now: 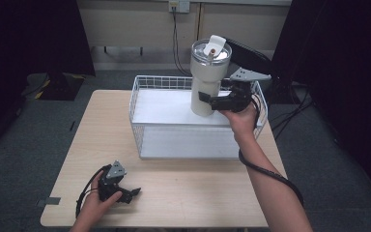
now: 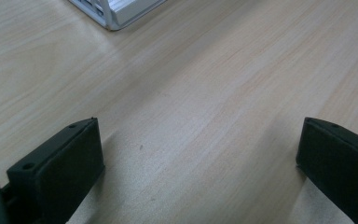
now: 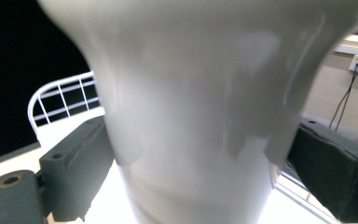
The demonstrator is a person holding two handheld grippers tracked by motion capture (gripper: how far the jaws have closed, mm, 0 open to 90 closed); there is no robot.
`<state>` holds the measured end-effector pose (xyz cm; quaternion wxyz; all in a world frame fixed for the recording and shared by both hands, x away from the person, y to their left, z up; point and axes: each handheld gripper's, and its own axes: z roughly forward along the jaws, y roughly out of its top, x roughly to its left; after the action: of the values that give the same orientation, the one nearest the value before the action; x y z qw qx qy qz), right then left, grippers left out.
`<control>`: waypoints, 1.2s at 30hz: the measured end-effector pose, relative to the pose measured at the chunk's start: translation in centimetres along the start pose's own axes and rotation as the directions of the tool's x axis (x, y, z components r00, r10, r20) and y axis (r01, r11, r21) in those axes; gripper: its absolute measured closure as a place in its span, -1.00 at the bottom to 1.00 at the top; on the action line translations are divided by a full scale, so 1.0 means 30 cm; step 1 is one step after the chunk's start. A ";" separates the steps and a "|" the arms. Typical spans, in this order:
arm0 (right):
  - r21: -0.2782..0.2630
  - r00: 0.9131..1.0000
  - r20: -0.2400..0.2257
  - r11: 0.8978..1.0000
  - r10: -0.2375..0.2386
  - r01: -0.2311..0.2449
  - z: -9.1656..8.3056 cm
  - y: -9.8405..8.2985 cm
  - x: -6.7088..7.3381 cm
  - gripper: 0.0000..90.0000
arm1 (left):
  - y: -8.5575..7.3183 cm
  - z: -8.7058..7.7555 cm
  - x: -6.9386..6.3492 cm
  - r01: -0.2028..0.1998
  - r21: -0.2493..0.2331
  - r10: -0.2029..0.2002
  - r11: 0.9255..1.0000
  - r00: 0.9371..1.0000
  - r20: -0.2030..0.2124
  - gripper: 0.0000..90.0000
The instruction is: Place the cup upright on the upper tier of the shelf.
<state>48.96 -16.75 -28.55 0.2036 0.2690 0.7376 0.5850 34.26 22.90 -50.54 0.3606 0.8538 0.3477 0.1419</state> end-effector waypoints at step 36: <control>0.083 0.995 -0.090 0.995 -0.042 0.050 -0.191 -0.110 0.095 -0.77 | 0.000 -0.001 0.000 -0.002 0.003 0.002 1.000 1.000 -0.003 -1.00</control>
<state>42.71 -19.81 -30.40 0.1725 0.2342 0.7762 0.5593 34.25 22.92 -50.53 0.3586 0.8546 0.3474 0.1430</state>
